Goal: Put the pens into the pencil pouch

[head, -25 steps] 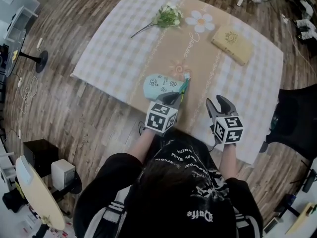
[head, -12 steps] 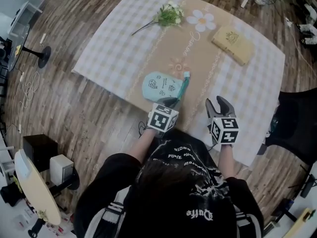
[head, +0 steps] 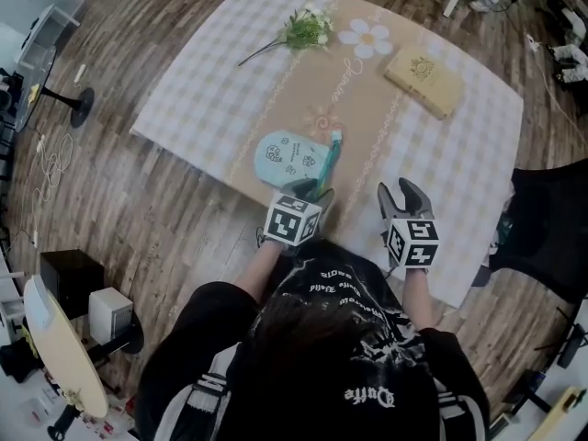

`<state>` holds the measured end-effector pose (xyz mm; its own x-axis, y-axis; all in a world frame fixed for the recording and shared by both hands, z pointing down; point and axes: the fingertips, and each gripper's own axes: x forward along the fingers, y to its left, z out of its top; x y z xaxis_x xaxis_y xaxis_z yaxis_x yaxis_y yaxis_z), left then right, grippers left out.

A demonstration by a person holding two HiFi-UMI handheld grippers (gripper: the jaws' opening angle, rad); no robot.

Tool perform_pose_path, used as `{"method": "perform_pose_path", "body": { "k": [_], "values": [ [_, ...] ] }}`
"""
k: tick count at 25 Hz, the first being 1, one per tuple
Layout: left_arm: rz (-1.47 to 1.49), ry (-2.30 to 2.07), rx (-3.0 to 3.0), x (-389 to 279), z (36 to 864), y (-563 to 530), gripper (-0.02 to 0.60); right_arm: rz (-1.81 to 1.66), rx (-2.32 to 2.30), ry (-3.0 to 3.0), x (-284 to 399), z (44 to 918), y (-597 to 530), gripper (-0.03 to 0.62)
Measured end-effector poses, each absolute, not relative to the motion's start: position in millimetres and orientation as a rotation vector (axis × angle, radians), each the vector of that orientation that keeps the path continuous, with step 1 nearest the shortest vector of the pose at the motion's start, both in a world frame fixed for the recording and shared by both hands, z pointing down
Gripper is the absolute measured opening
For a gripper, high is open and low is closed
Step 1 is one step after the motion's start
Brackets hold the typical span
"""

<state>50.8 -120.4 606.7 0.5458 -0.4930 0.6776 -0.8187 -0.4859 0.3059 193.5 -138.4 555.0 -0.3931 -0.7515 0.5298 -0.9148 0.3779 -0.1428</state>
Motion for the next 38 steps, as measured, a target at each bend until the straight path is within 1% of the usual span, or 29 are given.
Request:
{"method": "perform_pose_path", "body": {
  "k": [3, 15, 22, 24, 26, 27, 30, 33, 35, 36, 38],
  "values": [
    [0.601, -1.063, 2.199, 55, 596, -118, 0.222, 0.564, 1.488, -2.294, 203, 549, -134, 0.204],
    [0.369, -1.108, 2.280, 52, 558, -118, 0.221, 0.448, 1.607, -2.324, 234, 544, -118, 0.209],
    [0.295, -1.150, 2.313, 39, 542, -130, 0.222, 0.468, 1.716, -2.286, 255, 543, -118, 0.217],
    [0.258, -1.127, 2.319, 39, 537, -133, 0.225, 0.468, 1.684, -2.312, 253, 541, -115, 0.271],
    [0.230, -1.109, 2.323, 41, 535, -135, 0.225, 0.461, 1.675, -2.303, 256, 543, -111, 0.272],
    [0.229, -1.109, 2.328, 42, 534, -135, 0.225, 0.460, 1.683, -2.293, 257, 544, -109, 0.264],
    [0.232, -1.113, 2.348, 45, 534, -136, 0.220, 0.461, 1.737, -2.263, 265, 545, -107, 0.214],
    [0.200, -1.103, 2.356, 49, 530, -136, 0.163, 0.473, 1.780, -2.253, 274, 542, -105, 0.143],
    [0.157, -1.072, 2.358, 52, 526, -137, 0.138, 0.519, 1.762, -2.288, 273, 541, -104, 0.113],
    [0.142, -1.063, 2.358, 52, 524, -138, 0.126, 0.534, 1.751, -2.302, 271, 541, -104, 0.083],
    [0.143, -1.067, 2.358, 53, 522, -141, 0.066, 0.536, 1.739, -2.307, 268, 540, -105, 0.014]
  ]
}}
